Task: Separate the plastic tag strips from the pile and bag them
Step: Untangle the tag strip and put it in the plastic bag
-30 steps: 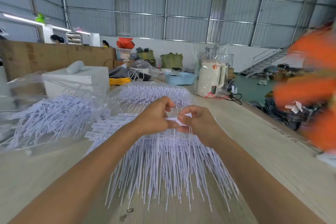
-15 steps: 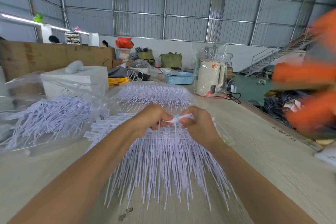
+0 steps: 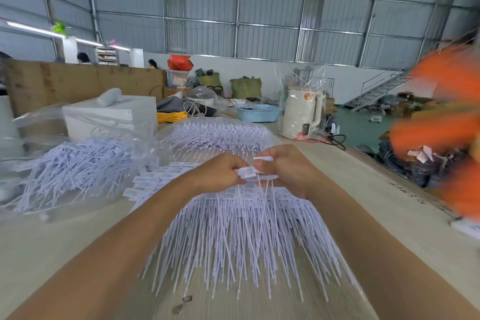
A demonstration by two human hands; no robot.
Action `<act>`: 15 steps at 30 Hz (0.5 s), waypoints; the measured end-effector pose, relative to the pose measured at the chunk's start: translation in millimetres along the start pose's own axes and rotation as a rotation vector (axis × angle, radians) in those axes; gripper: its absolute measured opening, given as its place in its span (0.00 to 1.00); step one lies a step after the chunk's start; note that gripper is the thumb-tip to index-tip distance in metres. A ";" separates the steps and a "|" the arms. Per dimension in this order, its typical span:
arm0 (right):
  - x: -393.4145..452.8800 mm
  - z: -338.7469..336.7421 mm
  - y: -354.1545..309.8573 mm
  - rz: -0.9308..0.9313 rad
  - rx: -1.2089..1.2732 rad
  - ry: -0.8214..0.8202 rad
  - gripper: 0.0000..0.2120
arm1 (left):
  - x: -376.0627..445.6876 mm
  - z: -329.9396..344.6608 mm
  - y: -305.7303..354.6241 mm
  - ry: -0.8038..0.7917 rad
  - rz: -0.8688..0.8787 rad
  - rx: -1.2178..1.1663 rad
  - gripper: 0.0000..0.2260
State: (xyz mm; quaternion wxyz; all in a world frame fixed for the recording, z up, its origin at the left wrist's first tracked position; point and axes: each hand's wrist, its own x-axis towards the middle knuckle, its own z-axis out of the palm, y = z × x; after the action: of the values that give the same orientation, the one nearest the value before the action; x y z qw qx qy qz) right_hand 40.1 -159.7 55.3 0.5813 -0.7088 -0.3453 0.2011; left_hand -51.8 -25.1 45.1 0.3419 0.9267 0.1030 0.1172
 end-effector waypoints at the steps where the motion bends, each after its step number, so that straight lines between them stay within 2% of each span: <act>1: -1.1 5.0 0.6 -0.007 -0.035 -0.006 0.02 | 0.1 0.9 0.4 0.010 0.026 -0.013 0.06; 3: -1.2 12.2 3.2 -0.030 -0.042 -0.003 0.03 | 0.4 2.4 -0.8 0.049 0.058 -0.044 0.08; 7: 1.6 11.6 6.5 -0.109 0.017 0.044 0.08 | 1.9 -0.3 -6.4 0.169 0.011 0.034 0.16; 8: 1.8 10.5 7.1 -0.115 0.049 0.064 0.08 | 1.8 -1.8 -8.6 0.195 -0.012 0.067 0.16; 10: 3.1 8.7 9.3 -0.124 0.104 0.084 0.07 | 1.9 -5.0 -13.0 0.173 -0.030 0.089 0.10; 12: 4.1 8.0 12.3 -0.121 0.102 0.079 0.05 | 0.0 -4.1 -15.0 0.104 0.003 -0.043 0.06; 15: 6.0 7.7 16.6 -0.146 0.041 0.044 0.06 | -3.0 -0.6 -13.9 0.164 0.002 -0.199 0.12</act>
State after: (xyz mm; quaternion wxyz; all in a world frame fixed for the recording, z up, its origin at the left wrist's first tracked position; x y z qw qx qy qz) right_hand 43.1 -151.5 38.1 0.6164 -0.6738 -0.3790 0.1496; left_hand -56.4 -15.2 35.9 0.4227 0.8754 0.1174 0.2029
